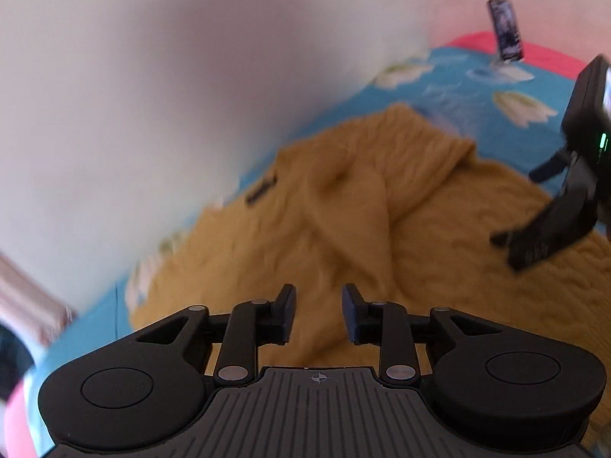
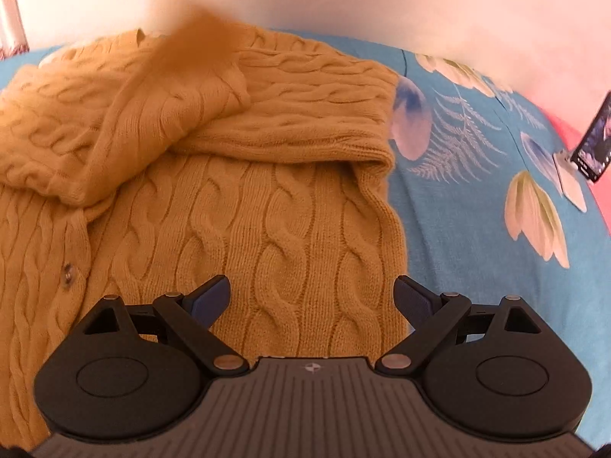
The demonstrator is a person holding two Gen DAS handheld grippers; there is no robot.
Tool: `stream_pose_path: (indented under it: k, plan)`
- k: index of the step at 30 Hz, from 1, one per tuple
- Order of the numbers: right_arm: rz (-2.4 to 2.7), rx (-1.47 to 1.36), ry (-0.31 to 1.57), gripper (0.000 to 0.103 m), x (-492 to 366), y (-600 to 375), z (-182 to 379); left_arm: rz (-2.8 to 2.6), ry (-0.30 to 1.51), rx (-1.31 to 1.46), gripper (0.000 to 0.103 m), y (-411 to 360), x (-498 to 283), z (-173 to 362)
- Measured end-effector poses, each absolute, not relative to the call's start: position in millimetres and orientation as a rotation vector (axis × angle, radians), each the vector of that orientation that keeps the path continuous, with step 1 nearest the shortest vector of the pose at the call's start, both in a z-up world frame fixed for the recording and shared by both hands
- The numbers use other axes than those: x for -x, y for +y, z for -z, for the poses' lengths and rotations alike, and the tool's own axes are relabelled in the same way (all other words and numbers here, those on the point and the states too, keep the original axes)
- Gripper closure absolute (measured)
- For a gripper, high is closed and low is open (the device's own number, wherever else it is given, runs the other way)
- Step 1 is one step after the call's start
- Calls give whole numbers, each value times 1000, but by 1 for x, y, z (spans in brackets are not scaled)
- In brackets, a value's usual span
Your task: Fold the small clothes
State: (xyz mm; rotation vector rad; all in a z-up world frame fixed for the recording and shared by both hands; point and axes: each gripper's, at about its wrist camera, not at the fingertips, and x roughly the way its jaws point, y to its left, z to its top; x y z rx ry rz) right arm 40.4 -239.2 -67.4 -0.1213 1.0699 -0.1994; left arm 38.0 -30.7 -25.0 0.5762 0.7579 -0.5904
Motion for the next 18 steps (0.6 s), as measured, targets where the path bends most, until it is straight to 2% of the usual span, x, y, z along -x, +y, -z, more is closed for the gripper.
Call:
stream_pose_path:
  k: [3, 8, 14, 18]
  plan:
    - [179, 14, 1034, 10, -43, -245, 59, 525, 822, -519, 6, -10, -37, 32]
    - [118, -180, 939, 10, -58, -243, 35, 412, 916, -376, 2, 32, -35, 34]
    - [24, -33, 874, 9, -112, -188, 18, 313, 1002, -292, 1, 57, -29, 47]
    - [-40, 152, 886, 9, -148, -142, 42, 300, 1018, -280, 1, 57, -29, 53]
